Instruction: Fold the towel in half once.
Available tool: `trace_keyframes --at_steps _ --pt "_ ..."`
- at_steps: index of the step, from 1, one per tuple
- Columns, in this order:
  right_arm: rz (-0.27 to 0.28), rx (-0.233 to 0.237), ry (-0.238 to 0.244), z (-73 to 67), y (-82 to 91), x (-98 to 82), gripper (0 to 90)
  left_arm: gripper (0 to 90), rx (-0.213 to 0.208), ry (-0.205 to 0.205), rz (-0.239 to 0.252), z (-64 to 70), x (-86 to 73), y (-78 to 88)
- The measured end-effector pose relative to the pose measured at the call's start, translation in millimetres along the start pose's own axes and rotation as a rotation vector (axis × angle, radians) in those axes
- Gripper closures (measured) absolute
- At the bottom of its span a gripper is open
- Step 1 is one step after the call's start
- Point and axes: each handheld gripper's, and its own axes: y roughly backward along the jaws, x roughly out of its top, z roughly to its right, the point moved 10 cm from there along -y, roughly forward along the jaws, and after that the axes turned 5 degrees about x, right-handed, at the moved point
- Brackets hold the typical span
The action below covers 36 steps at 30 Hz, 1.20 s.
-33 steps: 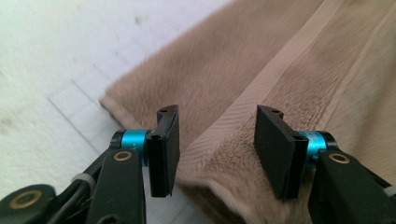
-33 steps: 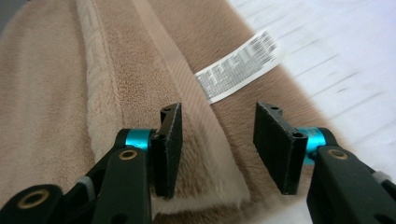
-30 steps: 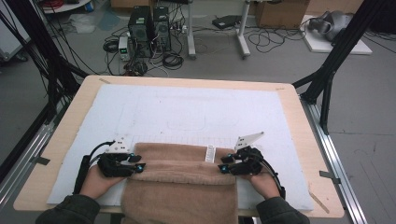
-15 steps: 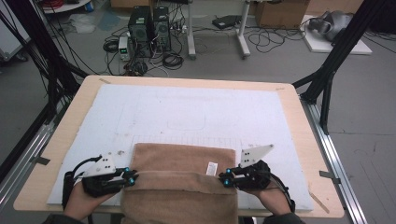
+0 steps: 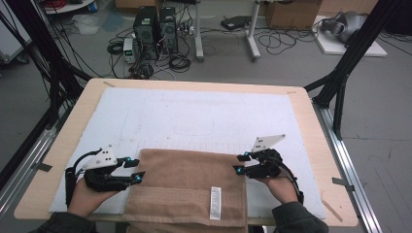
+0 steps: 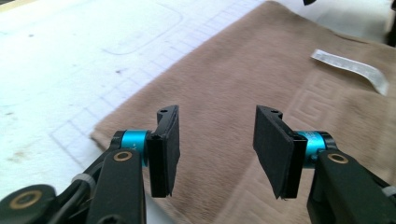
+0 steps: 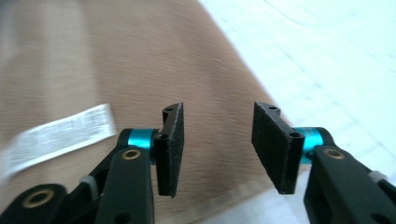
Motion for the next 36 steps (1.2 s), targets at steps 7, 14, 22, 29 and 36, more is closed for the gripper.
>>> trace_keyframes --at_steps 7,14,22,29,36 --pt "-0.032 -0.061 -0.051 23.0 -10.1 -13.5 42.9 47.1 0.104 -0.004 -0.079 -30.1 -12.7 -29.5" --pt "-0.048 -0.101 -0.082 35.1 -11.1 -24.6 39.7 46.3 0.156 0.067 -0.131 -62.1 -23.3 -59.0" --pt "-0.047 -0.039 -0.084 33.6 -16.6 -24.8 57.1 59.9 0.092 0.107 -0.153 -63.1 -30.8 -73.3" --pt "-0.052 0.053 -0.066 25.0 -19.5 -22.5 78.8 80.4 0.088 0.094 -0.160 -58.5 -28.1 -73.0" --pt "-0.040 0.019 -0.043 32.7 -17.3 -10.8 80.2 82.1 0.107 0.107 -0.134 -63.4 -20.0 -74.3"
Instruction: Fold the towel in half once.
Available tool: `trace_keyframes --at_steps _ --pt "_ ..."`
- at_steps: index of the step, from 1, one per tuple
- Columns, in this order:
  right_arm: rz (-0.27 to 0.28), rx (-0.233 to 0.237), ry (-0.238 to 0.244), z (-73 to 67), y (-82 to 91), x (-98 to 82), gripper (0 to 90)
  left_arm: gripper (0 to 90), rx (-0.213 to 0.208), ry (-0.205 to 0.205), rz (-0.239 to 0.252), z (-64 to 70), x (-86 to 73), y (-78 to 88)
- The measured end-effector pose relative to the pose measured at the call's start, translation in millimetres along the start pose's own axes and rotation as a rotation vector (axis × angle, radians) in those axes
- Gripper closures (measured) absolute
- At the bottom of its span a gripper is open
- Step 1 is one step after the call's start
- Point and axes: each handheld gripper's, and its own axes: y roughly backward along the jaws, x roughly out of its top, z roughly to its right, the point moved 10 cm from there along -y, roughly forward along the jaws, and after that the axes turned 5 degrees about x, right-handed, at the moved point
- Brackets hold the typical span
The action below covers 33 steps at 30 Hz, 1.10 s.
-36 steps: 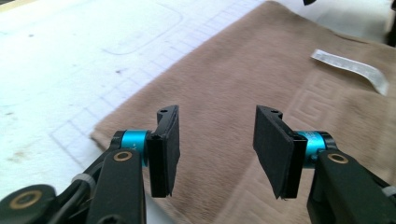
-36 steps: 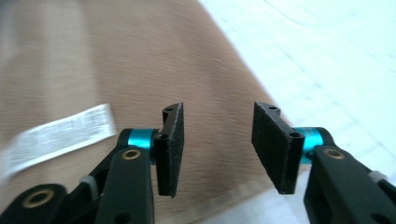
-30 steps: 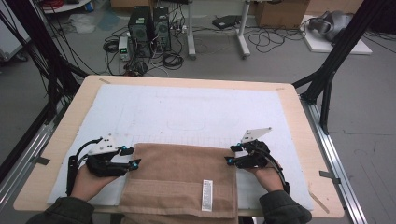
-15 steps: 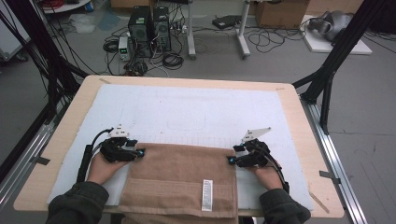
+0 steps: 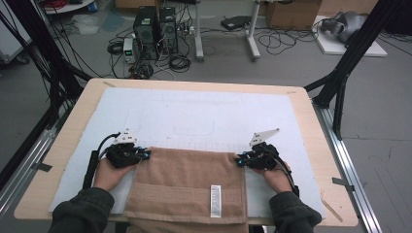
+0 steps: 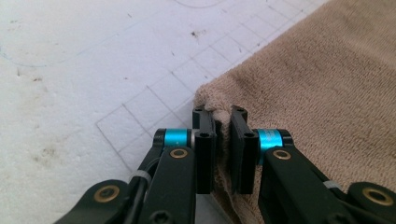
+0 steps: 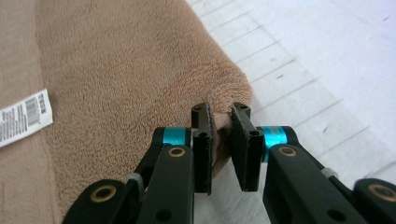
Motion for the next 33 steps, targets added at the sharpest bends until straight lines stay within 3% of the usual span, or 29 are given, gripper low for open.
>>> trace_keyframes --at_steps 7,11,18,20,23,25,26,28,29,33 --pt "0.033 -0.037 -0.021 15.9 4.2 17.0 80.7 82.4 0.024 0.035 0.035 -11.8 15.2 -4.4" --pt "0.032 -0.092 -0.005 32.5 9.8 37.4 80.8 82.5 0.047 0.051 0.057 -24.2 36.9 -8.8" --pt "0.034 -0.190 0.000 71.5 35.4 89.8 81.0 82.8 0.131 0.025 0.086 -55.9 106.0 -10.9" --pt "0.039 -0.228 0.000 82.5 47.2 106.3 81.2 82.8 0.159 0.016 0.111 -66.1 132.6 -3.5" --pt "0.096 -0.268 0.022 92.6 67.9 134.9 81.3 82.9 0.192 0.000 0.171 -76.4 175.1 14.9" --pt "0.122 -0.290 0.025 97.3 78.5 149.5 81.2 82.5 0.215 -0.023 0.195 -78.2 191.6 21.7" --pt "0.124 -0.287 0.017 99.4 80.2 152.7 79.7 80.2 0.230 -0.027 0.190 -79.7 192.4 21.0" --pt "0.133 -0.289 0.001 104.7 75.1 151.4 62.8 62.3 0.232 0.004 0.145 -83.6 181.8 12.7" --pt "0.135 -0.284 -0.020 106.2 70.6 147.3 59.3 55.2 0.218 0.018 0.125 -84.6 173.0 8.2" --pt "0.096 -0.251 -0.047 102.3 50.7 119.8 52.9 48.8 0.180 0.038 0.085 -82.2 134.3 -3.0"
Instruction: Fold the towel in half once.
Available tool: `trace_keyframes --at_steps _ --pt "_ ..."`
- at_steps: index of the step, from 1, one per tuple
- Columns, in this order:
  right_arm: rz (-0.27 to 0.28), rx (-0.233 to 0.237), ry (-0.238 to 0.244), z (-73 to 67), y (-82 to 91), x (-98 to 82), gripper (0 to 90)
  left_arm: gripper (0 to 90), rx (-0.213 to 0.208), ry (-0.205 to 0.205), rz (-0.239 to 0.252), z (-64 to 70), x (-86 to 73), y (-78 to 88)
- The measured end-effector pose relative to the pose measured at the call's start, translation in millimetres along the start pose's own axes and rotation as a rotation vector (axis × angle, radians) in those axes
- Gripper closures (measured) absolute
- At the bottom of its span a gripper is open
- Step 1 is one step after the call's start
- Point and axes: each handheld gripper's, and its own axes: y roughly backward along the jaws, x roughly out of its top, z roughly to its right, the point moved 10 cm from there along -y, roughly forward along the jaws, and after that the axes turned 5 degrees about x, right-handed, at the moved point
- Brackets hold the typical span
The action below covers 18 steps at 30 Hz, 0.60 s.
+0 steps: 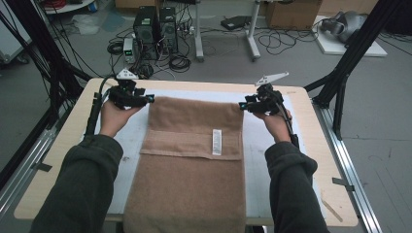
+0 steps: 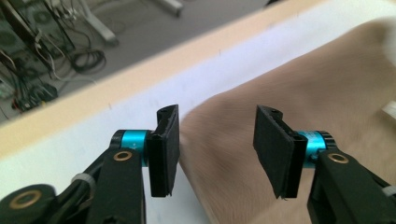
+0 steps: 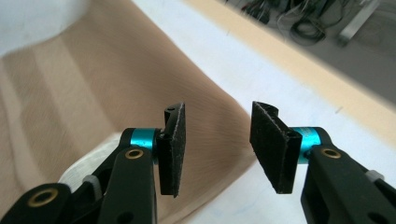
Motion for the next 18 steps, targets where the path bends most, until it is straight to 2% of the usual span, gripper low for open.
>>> trace_keyframes --at_steps 3,4,5,6,7,9,13,16,18 --pt "-0.006 0.034 -0.023 -8.6 -6.2 -19.5 49.7 47.2 -0.028 -0.002 -0.008 5.9 -24.5 0.9" --pt "-0.033 0.044 -0.029 -11.7 -8.1 -26.1 46.0 47.0 -0.039 -0.007 -0.010 8.3 -31.2 2.3" --pt "-0.069 0.060 -0.054 -15.4 -9.8 -31.7 41.7 46.9 -0.042 -0.006 -0.004 10.2 -37.1 4.3" --pt "-0.074 0.083 -0.068 -20.2 -11.2 -34.6 41.7 46.6 -0.057 0.002 0.004 12.9 -43.0 6.2" --pt "-0.070 0.087 -0.053 -24.5 -11.2 -36.0 41.9 46.5 -0.070 0.000 0.005 16.3 -49.2 7.8" --pt "-0.021 0.070 -0.005 -34.8 -9.6 -38.0 43.9 46.7 -0.089 -0.015 -0.005 23.3 -61.9 11.1" --pt "-0.038 0.084 0.022 -52.3 -14.6 -57.5 43.3 47.2 -0.106 -0.020 -0.001 34.6 -79.8 16.7" --pt "-0.036 0.102 0.036 -65.1 -16.1 -70.3 44.7 48.1 -0.135 -0.032 0.005 44.9 -89.3 21.4" --pt "-0.032 0.117 0.037 -72.3 -16.7 -78.1 47.2 52.1 -0.163 -0.054 -0.023 52.8 -95.8 23.3"
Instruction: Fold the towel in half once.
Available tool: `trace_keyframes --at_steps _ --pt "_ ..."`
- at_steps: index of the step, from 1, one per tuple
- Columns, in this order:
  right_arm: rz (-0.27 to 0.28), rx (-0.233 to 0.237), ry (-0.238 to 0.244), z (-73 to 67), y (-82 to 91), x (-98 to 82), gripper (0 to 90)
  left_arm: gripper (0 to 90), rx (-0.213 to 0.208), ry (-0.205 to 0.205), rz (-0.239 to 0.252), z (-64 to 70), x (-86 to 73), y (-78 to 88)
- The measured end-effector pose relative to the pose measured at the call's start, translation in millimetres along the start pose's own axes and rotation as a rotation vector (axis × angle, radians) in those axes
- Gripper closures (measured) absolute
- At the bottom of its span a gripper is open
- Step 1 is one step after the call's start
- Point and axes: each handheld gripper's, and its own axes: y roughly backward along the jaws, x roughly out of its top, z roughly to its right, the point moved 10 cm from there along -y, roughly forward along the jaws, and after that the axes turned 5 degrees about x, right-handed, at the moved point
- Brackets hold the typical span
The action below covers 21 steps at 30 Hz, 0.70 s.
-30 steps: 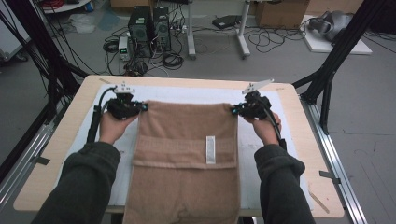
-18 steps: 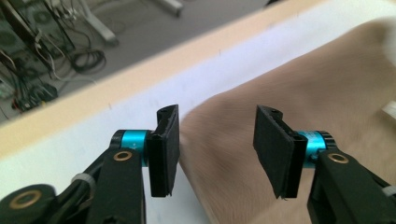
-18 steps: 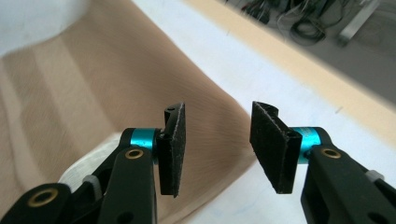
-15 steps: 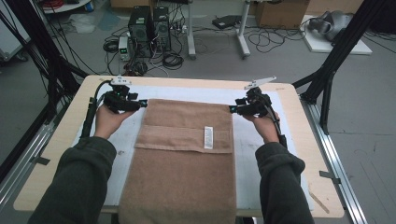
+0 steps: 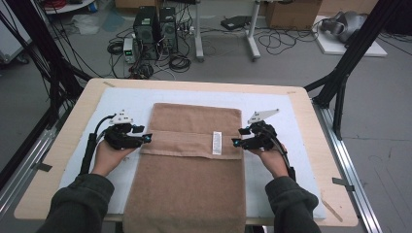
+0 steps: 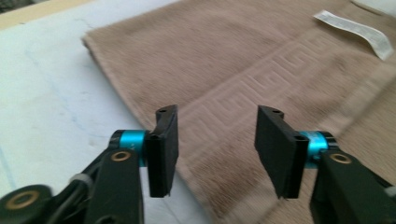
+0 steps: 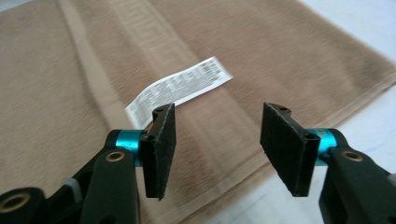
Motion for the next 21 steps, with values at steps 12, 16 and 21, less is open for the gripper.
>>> trace_keyframes --at_steps 12,16,21 --pt "-0.092 0.041 0.046 -17.0 -24.5 -35.0 59.9 69.1 -0.038 -0.047 -0.097 18.3 -36.0 -11.1" --pt "-0.080 0.041 0.046 -17.7 -25.2 -35.2 76.3 78.5 -0.021 -0.027 -0.079 18.1 -36.9 -13.3" --pt "-0.072 0.055 0.053 -18.4 -23.2 -33.3 85.4 85.9 -0.003 -0.045 -0.076 18.6 -34.6 -10.8"
